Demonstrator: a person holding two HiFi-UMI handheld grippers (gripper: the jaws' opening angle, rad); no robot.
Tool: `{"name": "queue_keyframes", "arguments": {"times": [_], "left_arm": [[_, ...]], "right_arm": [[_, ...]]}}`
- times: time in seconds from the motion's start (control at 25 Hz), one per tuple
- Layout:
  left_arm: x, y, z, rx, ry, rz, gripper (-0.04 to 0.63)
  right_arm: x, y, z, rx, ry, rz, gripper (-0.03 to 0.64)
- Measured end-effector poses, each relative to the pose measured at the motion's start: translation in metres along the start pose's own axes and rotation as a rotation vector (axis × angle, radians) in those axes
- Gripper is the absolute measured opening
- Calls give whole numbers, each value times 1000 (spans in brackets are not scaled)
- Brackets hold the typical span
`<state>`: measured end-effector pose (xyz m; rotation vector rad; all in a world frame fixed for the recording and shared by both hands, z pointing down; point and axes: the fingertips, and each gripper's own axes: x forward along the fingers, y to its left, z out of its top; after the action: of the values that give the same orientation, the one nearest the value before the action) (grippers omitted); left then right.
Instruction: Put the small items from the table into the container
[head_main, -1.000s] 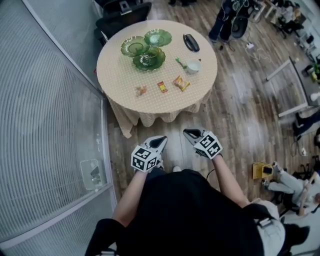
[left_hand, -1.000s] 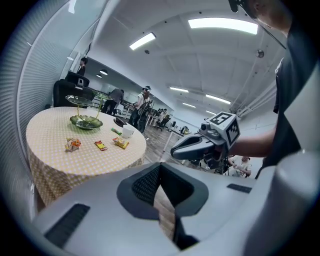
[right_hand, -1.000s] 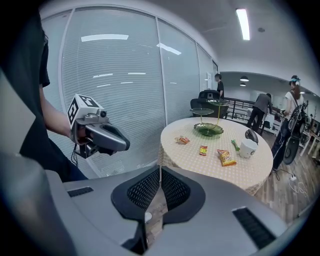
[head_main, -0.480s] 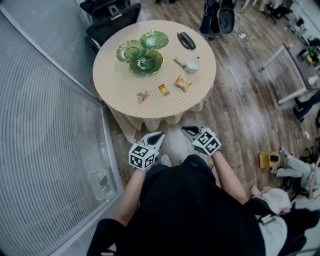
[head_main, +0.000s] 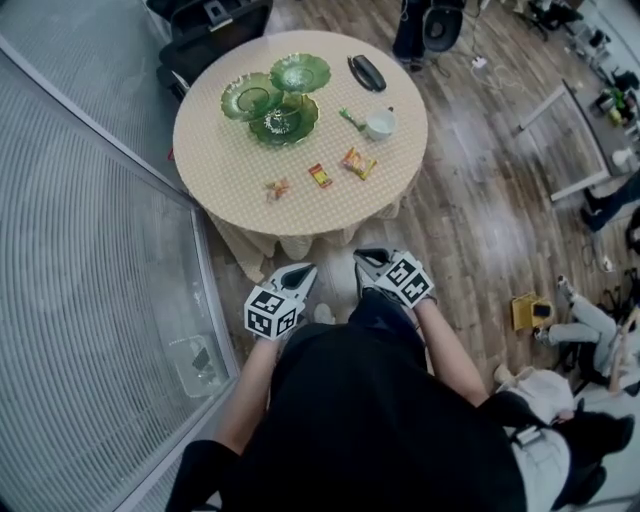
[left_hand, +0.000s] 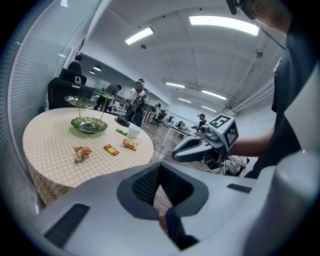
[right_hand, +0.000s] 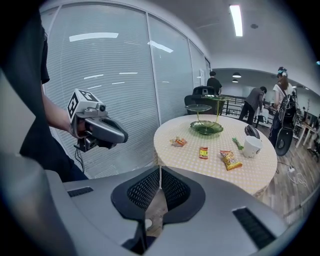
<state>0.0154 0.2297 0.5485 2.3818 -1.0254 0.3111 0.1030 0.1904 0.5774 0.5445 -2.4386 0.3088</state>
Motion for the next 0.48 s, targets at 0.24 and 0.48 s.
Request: {"name": "queue_keyframes", "arguments": {"times": [0.24, 0.48], "left_arm": [[8, 28, 8, -30, -9, 68, 3], [32, 54, 24, -59, 7, 125, 3]], "right_arm": [[18, -30, -4, 5, 22, 40, 31], [34, -83, 14, -42, 38, 78, 31]]}}
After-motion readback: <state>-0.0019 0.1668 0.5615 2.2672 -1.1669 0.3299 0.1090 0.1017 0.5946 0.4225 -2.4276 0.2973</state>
